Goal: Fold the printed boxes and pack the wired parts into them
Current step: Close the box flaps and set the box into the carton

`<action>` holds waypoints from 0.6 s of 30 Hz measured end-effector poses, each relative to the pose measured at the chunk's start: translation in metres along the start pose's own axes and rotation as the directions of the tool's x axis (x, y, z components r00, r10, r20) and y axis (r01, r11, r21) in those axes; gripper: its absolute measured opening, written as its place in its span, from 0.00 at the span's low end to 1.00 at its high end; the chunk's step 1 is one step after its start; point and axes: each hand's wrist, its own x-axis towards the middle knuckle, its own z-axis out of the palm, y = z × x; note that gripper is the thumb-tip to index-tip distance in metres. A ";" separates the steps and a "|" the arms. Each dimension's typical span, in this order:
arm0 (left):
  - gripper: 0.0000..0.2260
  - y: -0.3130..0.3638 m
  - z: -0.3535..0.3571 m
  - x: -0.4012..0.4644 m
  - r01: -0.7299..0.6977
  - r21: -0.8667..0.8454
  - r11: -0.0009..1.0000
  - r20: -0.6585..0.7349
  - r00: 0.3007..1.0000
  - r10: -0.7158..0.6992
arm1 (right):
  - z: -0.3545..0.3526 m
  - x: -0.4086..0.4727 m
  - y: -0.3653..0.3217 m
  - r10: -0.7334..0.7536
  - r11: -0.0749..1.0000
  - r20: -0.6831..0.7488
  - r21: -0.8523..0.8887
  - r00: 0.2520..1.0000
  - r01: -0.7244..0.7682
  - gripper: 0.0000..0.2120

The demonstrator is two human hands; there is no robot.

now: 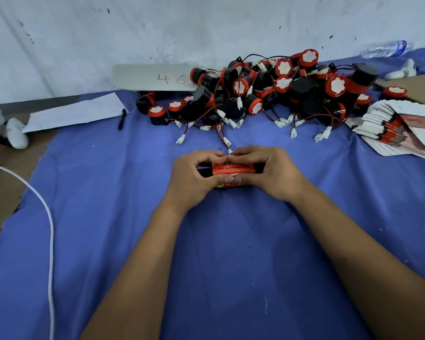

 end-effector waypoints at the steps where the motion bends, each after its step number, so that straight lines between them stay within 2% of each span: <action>1: 0.17 0.000 0.000 0.000 -0.003 0.003 1.000 -0.006 1.000 0.003 | 0.000 0.000 -0.001 0.003 1.000 0.003 0.012 1.000 -0.003 0.23; 5: 0.17 -0.002 0.001 -0.001 -0.011 -0.019 1.000 0.002 1.000 0.011 | -0.001 0.000 -0.003 -0.003 0.999 0.021 0.044 1.000 0.002 0.22; 8: 0.24 0.000 -0.002 -0.004 0.008 -0.031 0.999 0.056 0.998 -0.006 | 0.000 -0.004 -0.002 -0.012 1.000 -0.005 0.012 1.000 0.013 0.19; 12: 0.32 0.001 0.000 -0.006 -0.001 0.057 0.998 0.079 0.997 -0.004 | 0.003 -0.006 -0.003 -0.071 0.997 -0.053 -0.047 0.996 0.068 0.16; 16: 0.36 0.002 0.000 -0.005 0.005 0.054 0.999 0.075 0.997 -0.009 | 0.004 -0.003 -0.005 -0.007 0.997 -0.106 0.072 0.994 0.014 0.11; 18: 0.36 0.003 0.000 -0.005 -0.005 0.065 0.998 0.076 0.997 0.000 | 0.004 -0.003 -0.005 -0.014 0.998 -0.101 0.065 0.995 0.021 0.11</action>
